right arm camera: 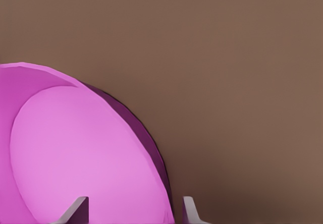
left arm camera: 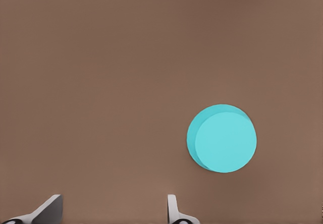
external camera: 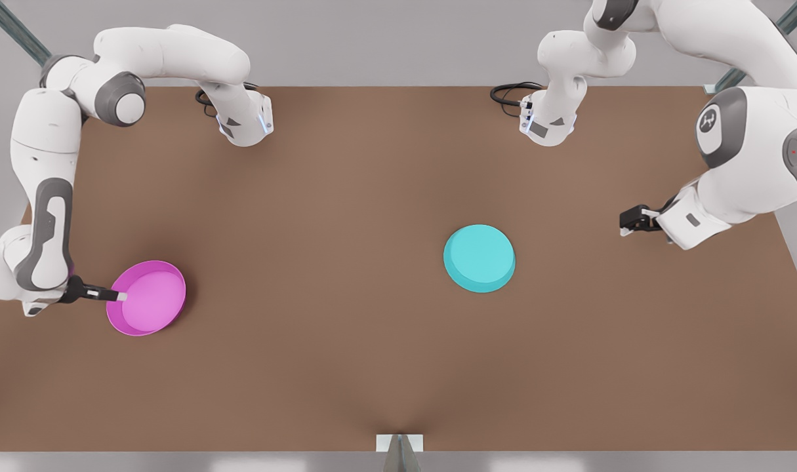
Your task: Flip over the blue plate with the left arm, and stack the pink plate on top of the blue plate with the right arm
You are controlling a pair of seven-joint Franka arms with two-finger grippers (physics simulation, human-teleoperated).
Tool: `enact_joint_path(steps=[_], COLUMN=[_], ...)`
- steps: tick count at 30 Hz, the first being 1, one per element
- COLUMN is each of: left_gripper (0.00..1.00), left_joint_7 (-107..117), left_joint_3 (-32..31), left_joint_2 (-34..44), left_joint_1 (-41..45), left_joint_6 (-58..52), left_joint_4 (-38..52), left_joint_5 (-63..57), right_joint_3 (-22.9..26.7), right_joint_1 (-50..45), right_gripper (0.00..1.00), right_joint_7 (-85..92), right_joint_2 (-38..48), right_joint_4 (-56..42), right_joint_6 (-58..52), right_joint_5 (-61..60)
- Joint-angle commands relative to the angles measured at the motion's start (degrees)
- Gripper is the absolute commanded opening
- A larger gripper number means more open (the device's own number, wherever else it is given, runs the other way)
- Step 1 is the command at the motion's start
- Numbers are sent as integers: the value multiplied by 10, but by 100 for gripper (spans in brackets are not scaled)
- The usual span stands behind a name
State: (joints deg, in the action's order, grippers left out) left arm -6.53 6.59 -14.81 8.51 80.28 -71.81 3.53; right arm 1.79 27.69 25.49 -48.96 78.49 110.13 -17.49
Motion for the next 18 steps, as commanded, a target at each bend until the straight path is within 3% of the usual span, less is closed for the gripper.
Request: enact_joint_path(steps=[1, 3, 5, 8, 10, 18], left_gripper=[100, 100, 100, 100, 100, 100], left_joint_7=[0, 1, 0, 0, -1, 0], left_joint_3=[0, 0, 1, 1, 0, 0], left_joint_2=[0, 1, 1, 0, 0, 0], left_joint_1=[0, 0, 0, 0, 0, 0], left_joint_6=[0, 0, -1, 0, 0, 0], left_joint_4=[0, 1, 1, 1, 1, 1], left_joint_5=[5, 9, 12, 13, 13, 16], right_joint_3=[0, 1, 1, 0, 0, 0], right_joint_1=[0, 0, 1, 1, 1, 4], right_gripper=[67, 66, 56, 55, 45, 39], right_joint_7=[0, 1, 4, 3, 3, 8], right_joint_2=[0, -5, -5, -8, -9, -8], right_joint_4=[0, -1, 0, 0, 0, 0], right_joint_6=[0, 0, 15, 15, 23, 22], right_joint_5=[0, 0, 1, 2, 15, 18])
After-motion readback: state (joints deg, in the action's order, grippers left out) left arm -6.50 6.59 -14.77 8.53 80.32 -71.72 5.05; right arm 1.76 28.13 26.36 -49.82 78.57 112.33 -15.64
